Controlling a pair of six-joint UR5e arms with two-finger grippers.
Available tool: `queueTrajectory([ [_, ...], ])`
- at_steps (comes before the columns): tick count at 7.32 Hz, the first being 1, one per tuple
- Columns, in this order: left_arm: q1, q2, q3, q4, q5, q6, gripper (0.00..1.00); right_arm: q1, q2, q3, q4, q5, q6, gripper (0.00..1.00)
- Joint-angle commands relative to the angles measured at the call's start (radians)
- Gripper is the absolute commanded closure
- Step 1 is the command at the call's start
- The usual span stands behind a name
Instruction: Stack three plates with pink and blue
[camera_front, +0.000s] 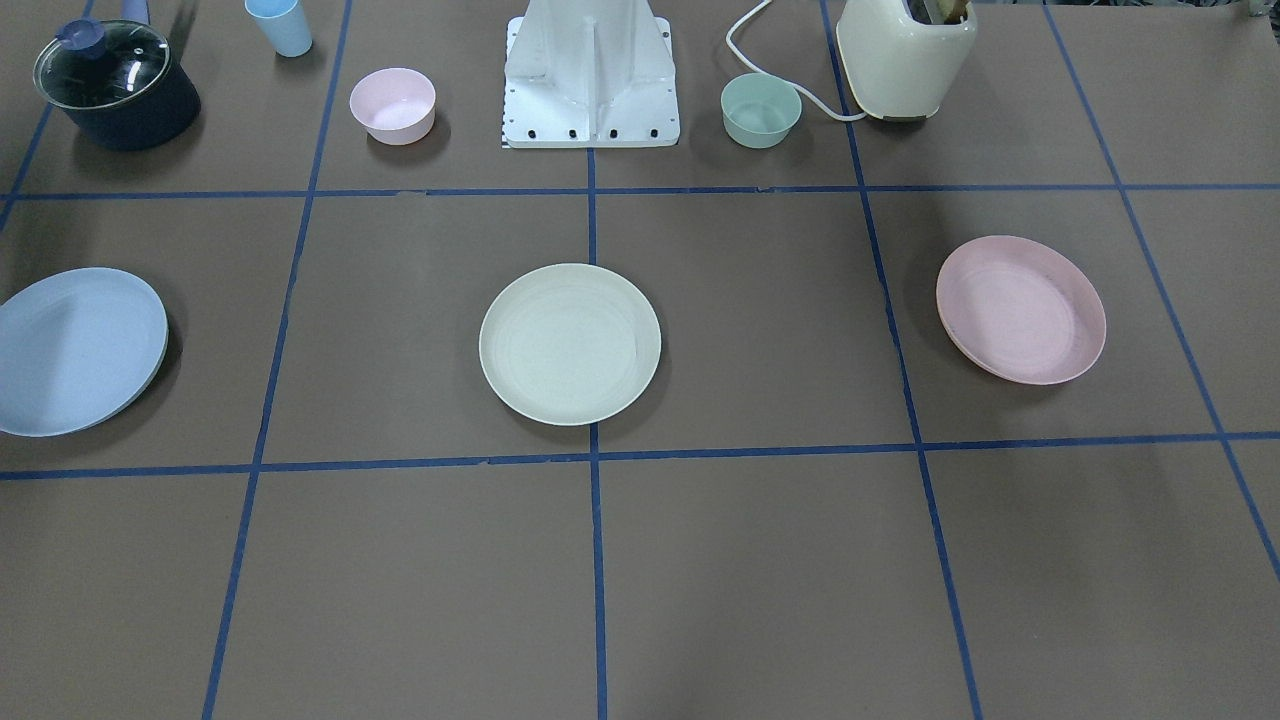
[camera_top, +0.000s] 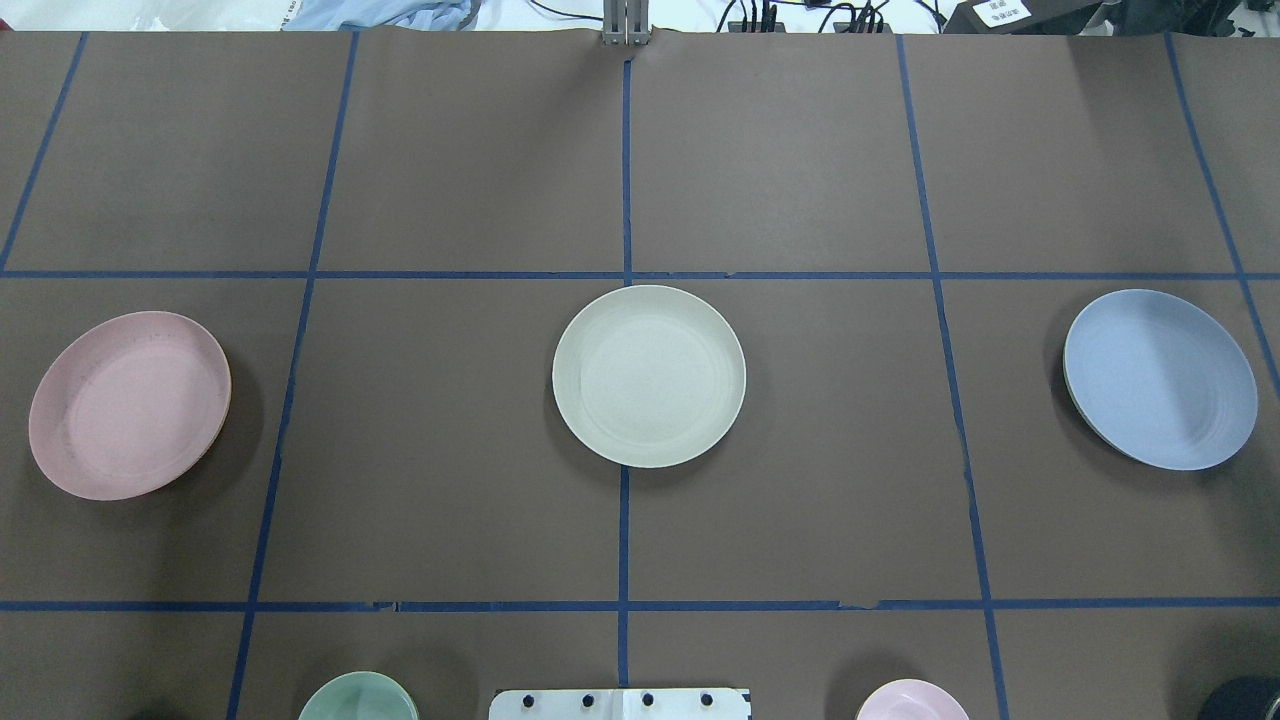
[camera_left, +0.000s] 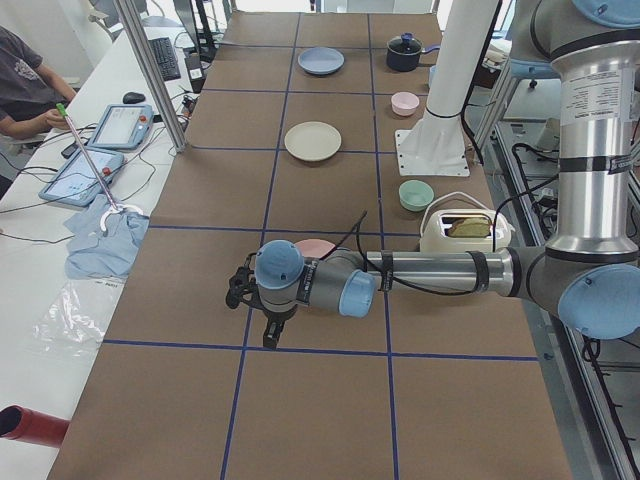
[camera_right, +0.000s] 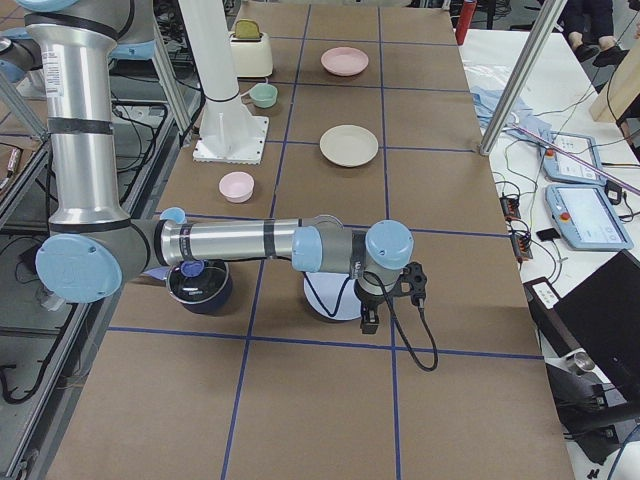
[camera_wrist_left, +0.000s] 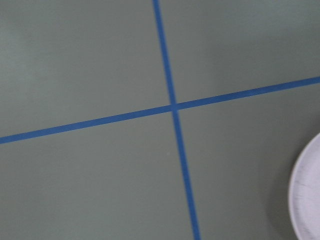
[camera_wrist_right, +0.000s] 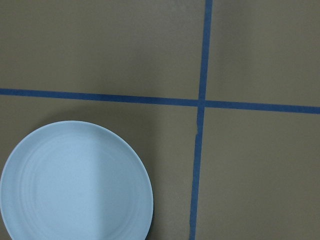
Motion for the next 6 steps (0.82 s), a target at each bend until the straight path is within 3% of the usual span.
queueTrajectory([
  [1, 0.089, -0.003, 0.046, -0.136, -0.058, -0.215, 0.00, -0.001, 0.012, -0.006, -0.001, 0.001, -0.001, 0.00],
  [4, 0.251, 0.086, 0.061, -0.550, 0.088, -0.645, 0.00, -0.001, 0.012, -0.004, -0.002, 0.003, 0.000, 0.00],
  [6, 0.388, 0.086, 0.092, -0.678, 0.197, -0.802, 0.01, -0.001, 0.012, -0.004, -0.002, 0.003, 0.000, 0.00],
])
